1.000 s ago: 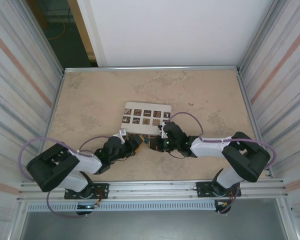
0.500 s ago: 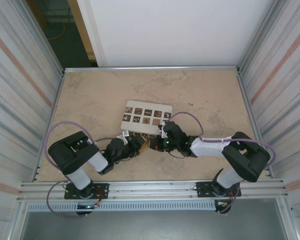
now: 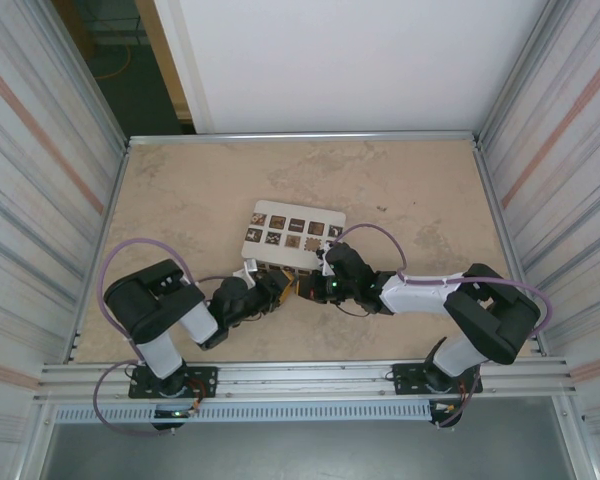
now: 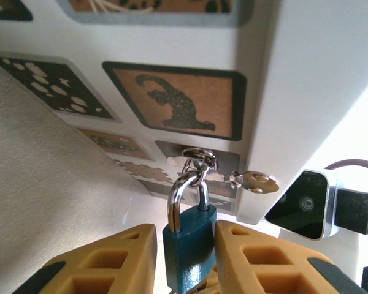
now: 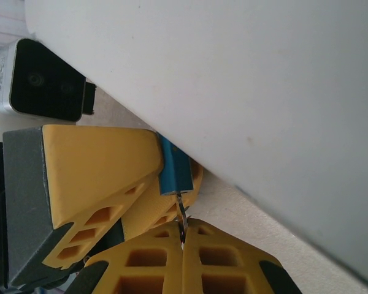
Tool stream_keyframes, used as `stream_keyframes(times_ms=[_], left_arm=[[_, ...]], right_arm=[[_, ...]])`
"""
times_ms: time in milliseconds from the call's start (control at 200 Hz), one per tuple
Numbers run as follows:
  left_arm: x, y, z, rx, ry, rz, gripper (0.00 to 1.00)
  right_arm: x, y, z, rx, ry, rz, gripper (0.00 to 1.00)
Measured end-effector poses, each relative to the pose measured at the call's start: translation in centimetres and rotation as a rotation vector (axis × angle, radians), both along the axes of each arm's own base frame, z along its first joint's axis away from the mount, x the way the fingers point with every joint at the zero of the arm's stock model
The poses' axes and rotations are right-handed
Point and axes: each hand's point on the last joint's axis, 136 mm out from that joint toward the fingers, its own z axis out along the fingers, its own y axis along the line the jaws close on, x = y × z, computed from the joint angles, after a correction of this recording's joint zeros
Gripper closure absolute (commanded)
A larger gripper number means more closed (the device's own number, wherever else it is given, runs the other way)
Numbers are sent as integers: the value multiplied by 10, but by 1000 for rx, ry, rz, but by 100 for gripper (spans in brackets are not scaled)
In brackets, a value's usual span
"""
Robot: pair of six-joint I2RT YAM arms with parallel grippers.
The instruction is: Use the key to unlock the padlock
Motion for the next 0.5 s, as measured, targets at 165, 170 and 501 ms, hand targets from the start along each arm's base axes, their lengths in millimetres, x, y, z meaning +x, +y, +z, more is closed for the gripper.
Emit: stream_keyframes(times_ms=[165,170,501], left_arm=[[4,-1,0,-3,-3,14,72],[4,-1,0,-3,-3,14,73],[6,-1,2,-10,-9,19,91]], right_arm=[[0,1,1,3,4,-4,100],[0,1,1,4,5,-4,100],[1,2,2,14,18,-14,99]])
